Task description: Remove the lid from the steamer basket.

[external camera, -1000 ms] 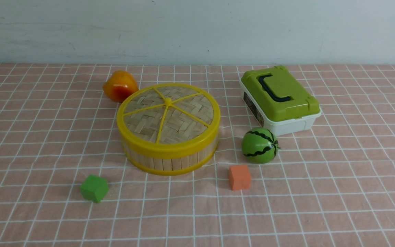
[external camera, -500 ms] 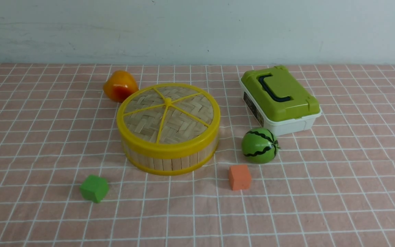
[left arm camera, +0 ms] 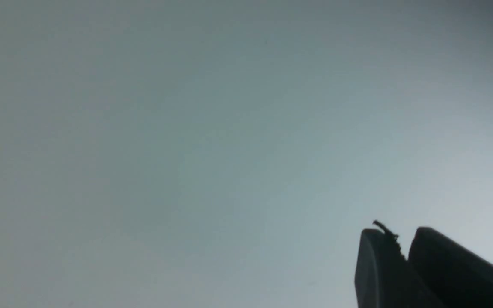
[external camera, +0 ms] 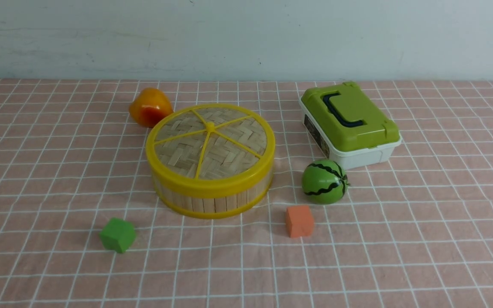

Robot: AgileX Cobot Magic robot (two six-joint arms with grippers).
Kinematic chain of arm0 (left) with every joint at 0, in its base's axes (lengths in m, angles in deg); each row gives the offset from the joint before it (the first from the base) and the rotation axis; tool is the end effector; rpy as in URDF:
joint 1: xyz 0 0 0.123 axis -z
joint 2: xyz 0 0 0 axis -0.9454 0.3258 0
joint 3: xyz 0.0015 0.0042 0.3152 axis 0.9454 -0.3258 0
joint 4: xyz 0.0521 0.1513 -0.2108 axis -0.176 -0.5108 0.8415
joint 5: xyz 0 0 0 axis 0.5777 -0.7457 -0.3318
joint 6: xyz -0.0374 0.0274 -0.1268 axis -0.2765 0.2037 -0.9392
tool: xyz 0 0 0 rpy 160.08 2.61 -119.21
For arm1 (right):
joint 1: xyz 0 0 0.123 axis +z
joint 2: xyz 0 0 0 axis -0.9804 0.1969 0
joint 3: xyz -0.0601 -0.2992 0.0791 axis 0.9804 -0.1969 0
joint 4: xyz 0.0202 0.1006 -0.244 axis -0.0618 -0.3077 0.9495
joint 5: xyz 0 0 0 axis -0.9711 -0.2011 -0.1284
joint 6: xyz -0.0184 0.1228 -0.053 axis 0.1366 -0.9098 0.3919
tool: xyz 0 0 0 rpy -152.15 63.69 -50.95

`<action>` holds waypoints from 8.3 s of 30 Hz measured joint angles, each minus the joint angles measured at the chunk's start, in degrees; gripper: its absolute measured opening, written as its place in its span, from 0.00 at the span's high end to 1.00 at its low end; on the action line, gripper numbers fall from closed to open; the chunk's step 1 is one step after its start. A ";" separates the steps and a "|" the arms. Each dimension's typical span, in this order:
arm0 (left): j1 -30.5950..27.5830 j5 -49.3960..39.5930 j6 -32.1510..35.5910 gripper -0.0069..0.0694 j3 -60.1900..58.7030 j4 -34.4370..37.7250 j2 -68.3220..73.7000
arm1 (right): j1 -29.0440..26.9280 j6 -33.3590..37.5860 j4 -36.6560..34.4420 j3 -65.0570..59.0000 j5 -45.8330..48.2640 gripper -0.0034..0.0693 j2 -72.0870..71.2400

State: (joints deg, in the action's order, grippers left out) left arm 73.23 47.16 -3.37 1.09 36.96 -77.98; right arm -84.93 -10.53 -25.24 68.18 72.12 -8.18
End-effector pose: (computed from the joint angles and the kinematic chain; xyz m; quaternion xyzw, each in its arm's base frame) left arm 0.0383 -0.0021 0.3907 -0.0868 0.4403 -0.2116 0.8682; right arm 0.0763 -0.0074 0.1593 0.0881 0.8018 0.0043 0.5911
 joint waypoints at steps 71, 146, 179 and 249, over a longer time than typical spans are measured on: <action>21.28 -66.45 15.23 0.50 95.57 -5.41 120.58 | 0.00 0.00 0.00 0.00 0.00 0.62 0.00; 0.70 -47.24 -4.96 0.74 68.15 -17.71 111.49 | 0.00 0.00 0.00 0.00 0.00 0.62 0.00; 0.70 -37.00 38.32 0.93 36.17 30.41 47.72 | 0.00 0.00 0.00 0.00 0.00 0.62 0.00; 1.01 -36.97 18.23 0.91 -24.26 3.12 -6.42 | 0.00 0.00 0.00 0.00 0.00 0.62 0.00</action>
State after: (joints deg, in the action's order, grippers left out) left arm 74.24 10.19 14.86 -23.17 40.08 -84.40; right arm -84.93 -10.53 -25.24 68.18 72.12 -8.18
